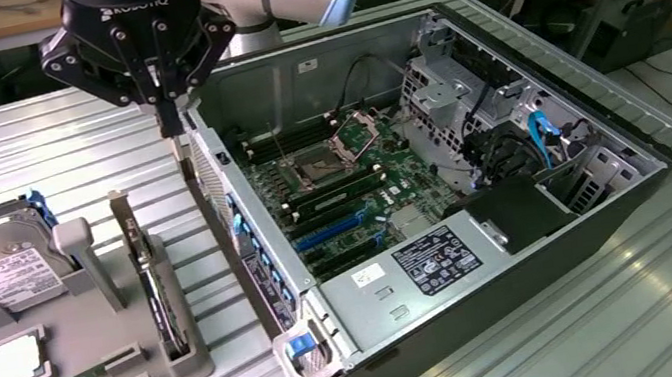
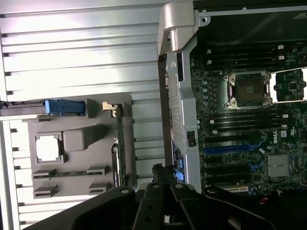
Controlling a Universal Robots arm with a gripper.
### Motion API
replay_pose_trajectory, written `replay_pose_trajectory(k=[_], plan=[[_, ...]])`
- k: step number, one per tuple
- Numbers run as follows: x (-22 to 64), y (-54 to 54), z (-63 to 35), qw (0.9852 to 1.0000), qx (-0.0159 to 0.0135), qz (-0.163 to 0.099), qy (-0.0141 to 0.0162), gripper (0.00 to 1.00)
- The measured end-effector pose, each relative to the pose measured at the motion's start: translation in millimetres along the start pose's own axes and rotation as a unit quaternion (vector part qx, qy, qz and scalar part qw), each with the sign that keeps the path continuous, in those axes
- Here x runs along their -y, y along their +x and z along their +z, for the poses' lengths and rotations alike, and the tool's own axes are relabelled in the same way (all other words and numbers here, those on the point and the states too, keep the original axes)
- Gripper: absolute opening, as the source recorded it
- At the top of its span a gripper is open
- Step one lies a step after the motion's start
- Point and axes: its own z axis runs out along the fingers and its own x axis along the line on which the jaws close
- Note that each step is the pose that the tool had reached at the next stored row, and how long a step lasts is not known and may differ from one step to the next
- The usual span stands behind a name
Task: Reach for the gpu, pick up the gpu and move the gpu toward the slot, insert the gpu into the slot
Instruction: 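Reach for the gpu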
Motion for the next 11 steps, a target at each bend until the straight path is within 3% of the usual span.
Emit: replay_pose_trajectory(k=[11], plan=[[2.3,9.0,-0.3,1.0,-0.0001,0.0,0.0001,0.11]])
